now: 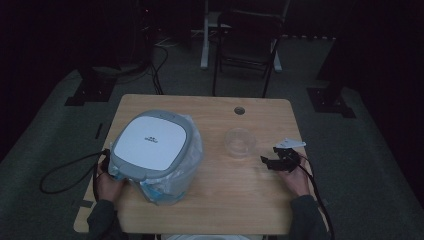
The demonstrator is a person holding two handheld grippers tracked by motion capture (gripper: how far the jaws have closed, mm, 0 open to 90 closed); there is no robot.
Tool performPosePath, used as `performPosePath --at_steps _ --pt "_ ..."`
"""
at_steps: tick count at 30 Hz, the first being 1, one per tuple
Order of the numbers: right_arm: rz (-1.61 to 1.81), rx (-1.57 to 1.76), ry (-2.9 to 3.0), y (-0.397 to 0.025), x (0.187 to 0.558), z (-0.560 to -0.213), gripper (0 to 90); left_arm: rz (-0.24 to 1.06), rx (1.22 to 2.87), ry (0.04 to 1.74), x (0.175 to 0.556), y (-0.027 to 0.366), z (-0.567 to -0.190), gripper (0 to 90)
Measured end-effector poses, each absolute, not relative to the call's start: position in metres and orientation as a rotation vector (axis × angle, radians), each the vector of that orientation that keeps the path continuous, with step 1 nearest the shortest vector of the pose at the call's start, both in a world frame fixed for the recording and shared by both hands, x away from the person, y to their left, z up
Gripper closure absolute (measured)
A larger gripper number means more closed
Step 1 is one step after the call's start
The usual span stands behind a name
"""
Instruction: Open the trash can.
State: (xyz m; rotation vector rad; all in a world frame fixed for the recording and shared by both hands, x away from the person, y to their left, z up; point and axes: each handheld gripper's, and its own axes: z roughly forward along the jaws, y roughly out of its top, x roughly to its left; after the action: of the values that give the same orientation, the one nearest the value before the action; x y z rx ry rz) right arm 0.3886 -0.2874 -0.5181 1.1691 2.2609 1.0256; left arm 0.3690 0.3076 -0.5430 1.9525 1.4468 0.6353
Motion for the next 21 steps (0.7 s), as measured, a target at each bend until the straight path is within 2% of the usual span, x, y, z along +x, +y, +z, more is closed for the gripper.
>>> performPosePath --at_steps 21 --pt "1.072 1.084 2.207 -0.267 0.4 -0.466 29.2 0.635 1.953 1.447 0.369 0.308 -0.543 30.7"
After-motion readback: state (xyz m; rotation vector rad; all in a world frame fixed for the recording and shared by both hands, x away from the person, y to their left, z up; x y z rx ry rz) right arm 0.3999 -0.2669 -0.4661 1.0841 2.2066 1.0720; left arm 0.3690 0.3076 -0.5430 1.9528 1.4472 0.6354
